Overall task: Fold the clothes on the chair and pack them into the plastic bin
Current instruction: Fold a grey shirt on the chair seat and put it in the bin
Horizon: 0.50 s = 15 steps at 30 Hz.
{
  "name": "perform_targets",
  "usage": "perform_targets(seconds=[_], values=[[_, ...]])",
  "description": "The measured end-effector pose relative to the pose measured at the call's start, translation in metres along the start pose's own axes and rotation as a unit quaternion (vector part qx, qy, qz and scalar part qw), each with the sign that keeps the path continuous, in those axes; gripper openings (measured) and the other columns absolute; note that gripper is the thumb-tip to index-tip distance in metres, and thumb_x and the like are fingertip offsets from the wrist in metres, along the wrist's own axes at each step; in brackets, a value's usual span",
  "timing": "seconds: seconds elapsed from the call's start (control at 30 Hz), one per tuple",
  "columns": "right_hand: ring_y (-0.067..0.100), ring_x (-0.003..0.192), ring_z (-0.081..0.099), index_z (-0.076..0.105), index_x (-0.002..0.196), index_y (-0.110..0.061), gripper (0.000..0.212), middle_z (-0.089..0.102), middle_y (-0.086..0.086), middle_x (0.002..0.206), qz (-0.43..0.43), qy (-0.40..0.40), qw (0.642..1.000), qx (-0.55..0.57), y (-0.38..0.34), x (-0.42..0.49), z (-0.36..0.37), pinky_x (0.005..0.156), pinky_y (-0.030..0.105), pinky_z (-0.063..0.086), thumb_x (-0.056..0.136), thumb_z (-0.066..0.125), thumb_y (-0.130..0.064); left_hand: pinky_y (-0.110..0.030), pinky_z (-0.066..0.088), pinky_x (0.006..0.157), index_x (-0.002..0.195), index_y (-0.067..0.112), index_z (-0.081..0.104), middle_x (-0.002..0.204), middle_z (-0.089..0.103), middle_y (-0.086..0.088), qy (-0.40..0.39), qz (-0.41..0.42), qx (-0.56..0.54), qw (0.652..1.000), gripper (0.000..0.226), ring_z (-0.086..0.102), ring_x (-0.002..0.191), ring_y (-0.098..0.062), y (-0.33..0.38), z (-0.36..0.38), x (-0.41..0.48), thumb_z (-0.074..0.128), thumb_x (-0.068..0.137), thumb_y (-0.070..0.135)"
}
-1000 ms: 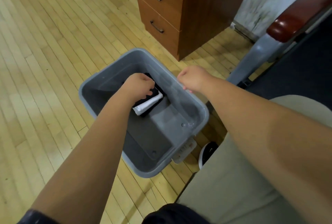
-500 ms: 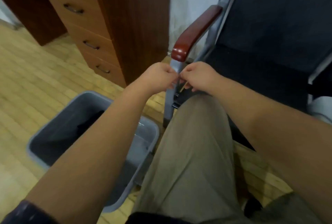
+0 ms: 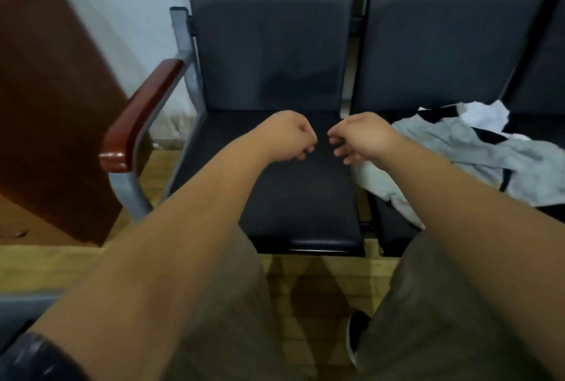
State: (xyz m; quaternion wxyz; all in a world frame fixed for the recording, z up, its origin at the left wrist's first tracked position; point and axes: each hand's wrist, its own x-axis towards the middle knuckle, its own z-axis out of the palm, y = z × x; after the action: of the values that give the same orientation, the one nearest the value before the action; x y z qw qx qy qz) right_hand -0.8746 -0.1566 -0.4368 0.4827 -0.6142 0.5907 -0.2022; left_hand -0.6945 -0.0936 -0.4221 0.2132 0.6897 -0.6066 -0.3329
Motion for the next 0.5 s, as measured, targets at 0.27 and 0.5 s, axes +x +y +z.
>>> perform_targets(seconds=[0.27, 0.5], values=[[0.015, 0.082, 0.071, 0.069, 0.116, -0.01, 0.017, 0.074, 0.004, 0.111, 0.123, 0.071, 0.989, 0.047, 0.086, 0.023, -0.091, 0.069, 0.033, 0.058, 0.106, 0.059, -0.019, -0.042, 0.064, 0.09, 0.103, 0.019, 0.076, 0.097, 0.08, 0.008, -0.097, 0.024, -0.015, 0.995, 0.017, 0.078, 0.088, -0.013, 0.05, 0.093, 0.057, 0.062, 0.103, 0.027], [0.038, 0.118, 0.065, 0.069, 0.115, 0.0, 0.027, 0.068, 0.018, 0.125, 0.107, 0.141, 0.958, -0.225, 0.128, 0.042, -0.148, 0.094, 0.042, 0.054, 0.101, 0.051, -0.014, -0.041, 0.061, 0.09, 0.103, 0.019, 0.076, 0.097, 0.078, 0.0, -0.144, 0.082, 0.127, 0.978, 0.018, 0.075, 0.088, -0.009, 0.084, 0.147, 0.085, 0.061, 0.1, 0.03]])
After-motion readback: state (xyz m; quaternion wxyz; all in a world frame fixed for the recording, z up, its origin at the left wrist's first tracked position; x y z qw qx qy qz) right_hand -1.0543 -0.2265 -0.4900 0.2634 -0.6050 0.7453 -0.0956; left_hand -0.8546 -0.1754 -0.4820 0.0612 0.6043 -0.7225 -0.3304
